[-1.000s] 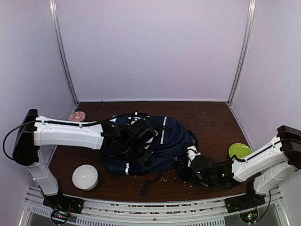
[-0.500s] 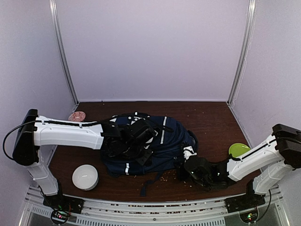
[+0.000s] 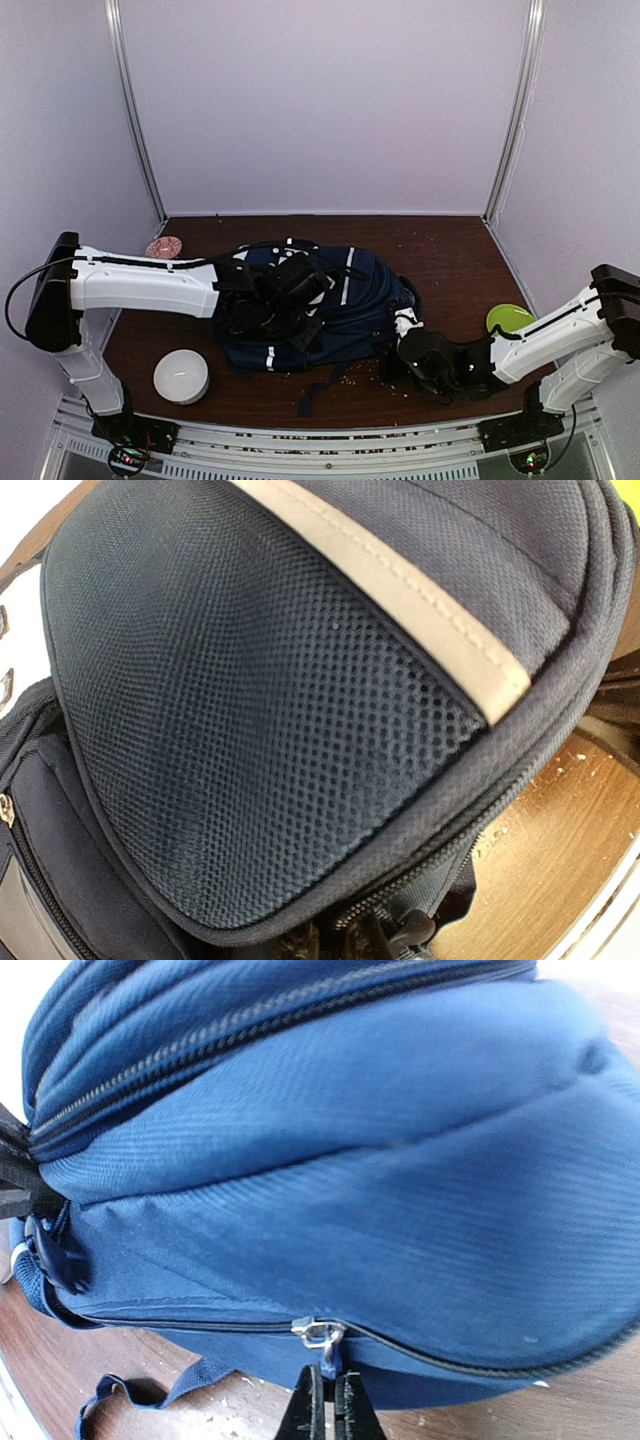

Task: Pack the student bag
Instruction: Unzip the student bag at the center of the board.

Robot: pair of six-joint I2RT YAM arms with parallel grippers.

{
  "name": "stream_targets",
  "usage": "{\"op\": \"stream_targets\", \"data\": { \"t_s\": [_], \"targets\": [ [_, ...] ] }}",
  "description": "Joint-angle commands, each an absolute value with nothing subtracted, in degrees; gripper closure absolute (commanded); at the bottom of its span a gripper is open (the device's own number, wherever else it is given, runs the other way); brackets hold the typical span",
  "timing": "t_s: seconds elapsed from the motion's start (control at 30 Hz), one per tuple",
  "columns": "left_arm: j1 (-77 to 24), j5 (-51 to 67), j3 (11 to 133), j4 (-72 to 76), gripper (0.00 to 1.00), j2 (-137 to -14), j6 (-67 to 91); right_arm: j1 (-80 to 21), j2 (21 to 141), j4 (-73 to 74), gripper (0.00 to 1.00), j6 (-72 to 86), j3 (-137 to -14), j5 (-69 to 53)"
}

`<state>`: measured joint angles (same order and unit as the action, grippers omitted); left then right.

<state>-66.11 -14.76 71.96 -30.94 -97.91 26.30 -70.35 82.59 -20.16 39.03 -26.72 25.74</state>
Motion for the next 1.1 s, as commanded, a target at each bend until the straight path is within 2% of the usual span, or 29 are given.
{"op": "stream_targets", "data": {
  "t_s": [0.0,0.33,0.67,0.83,1.03,1.07],
  "targets": [
    [-66.18,-15.77,69.6,-34.24,1.0,-96.3,28.57,-69.88,78.67,-13.66,1.0,40.85,-25.49,31.58],
    [-66.18,-16.61,67.32,-34.44,1.0,-94.79,29.47,-65.68,71.94,-1.16,1.0,49.16,-23.51,33.24],
    [-67.5,-19.81,62.53,-30.54,1.0,-90.77,25.67,-61.85,63.66,-1.49,1.0,48.85,-20.01,29.79],
    [-67.41,-21.88,67.0,-26.65,1.0,-94.56,18.39,-63.05,59.19,-0.58,1.0,49.29,-17.94,29.24],
    [-65.88,-21.33,77.12,-24.75,0.99,-101.9,15.06,-64.65,59.18,-1.77,1.0,52.63,-15.97,29.1],
    [-65.76,-21.16,78.6,-25.68,0.92,-102.43,15.53,-64.85,59.37,-2.11,1.0,52.86,-15.96,29.09]
  ]
}}
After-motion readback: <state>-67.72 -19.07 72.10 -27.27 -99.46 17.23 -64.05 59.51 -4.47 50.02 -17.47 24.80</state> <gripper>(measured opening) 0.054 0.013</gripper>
